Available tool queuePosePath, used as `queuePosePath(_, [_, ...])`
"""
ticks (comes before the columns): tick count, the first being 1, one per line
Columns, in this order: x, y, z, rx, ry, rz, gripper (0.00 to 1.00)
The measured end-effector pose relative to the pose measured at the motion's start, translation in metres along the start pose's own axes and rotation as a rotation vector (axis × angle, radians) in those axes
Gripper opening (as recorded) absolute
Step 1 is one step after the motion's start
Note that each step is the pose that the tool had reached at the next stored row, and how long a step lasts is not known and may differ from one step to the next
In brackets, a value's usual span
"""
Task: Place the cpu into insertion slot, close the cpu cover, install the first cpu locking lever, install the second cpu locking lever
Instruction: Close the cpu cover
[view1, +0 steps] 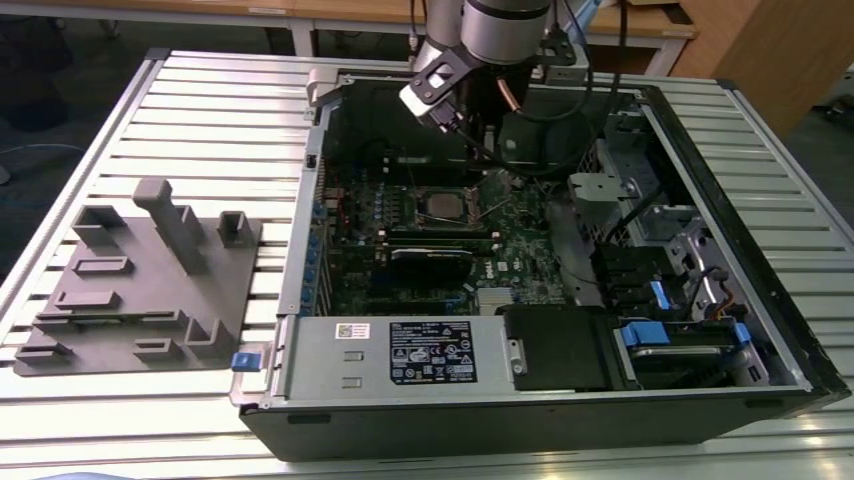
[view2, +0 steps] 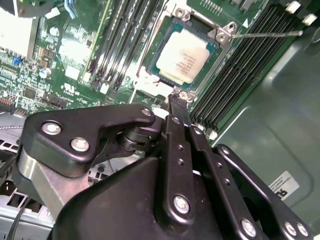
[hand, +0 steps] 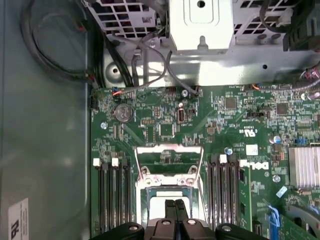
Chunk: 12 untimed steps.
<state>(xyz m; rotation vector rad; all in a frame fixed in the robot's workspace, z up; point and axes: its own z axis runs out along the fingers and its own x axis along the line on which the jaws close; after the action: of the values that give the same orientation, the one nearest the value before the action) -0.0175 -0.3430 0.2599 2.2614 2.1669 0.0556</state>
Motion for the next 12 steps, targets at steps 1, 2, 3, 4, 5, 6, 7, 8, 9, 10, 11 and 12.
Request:
queuePosePath(1, [0.0000, 0.0005, 0.0000, 0.0001, 0.0000, 0.000, 0.11])
queuePosePath(2, [0.0000, 0.0005, 0.0000, 0.0001, -0.0001, 0.000, 0.11])
queuePosePath(3, [0.0000, 0.0005, 0.0000, 0.0001, -0.0001, 0.000, 0.11])
queuePosePath(4, [0.0000, 0.0006, 0.0000, 0.0001, -0.0001, 0.000, 0.11])
queuePosePath(5, [0.0001, 0.0007, 0.0000, 0.0000, -0.0001, 0.000, 0.11])
queuePosePath(6, [0.0001, 0.0007, 0.0000, 0.0000, 0.0000, 0.000, 0.11])
queuePosePath(7, [0.0001, 0.0007, 0.0001, -0.0001, 0.0008, 0.000, 0.11])
queuePosePath(8, [0.0001, 0.0007, 0.0002, -0.0008, 0.0026, 0.000, 0.11])
queuePosePath(9, [0.0001, 0.0007, 0.0005, -0.0022, 0.0035, 0.000, 0.11])
queuePosePath(10, [0.0001, 0.0007, 0.0007, -0.0038, 0.0037, 0.000, 0.11])
queuePosePath(11, [0.0000, 0.0008, 0.0008, -0.0048, 0.0036, 0.000, 0.11])
queuePosePath(12, [0.0000, 0.0012, 0.0009, -0.0050, 0.0037, 0.000, 0.11])
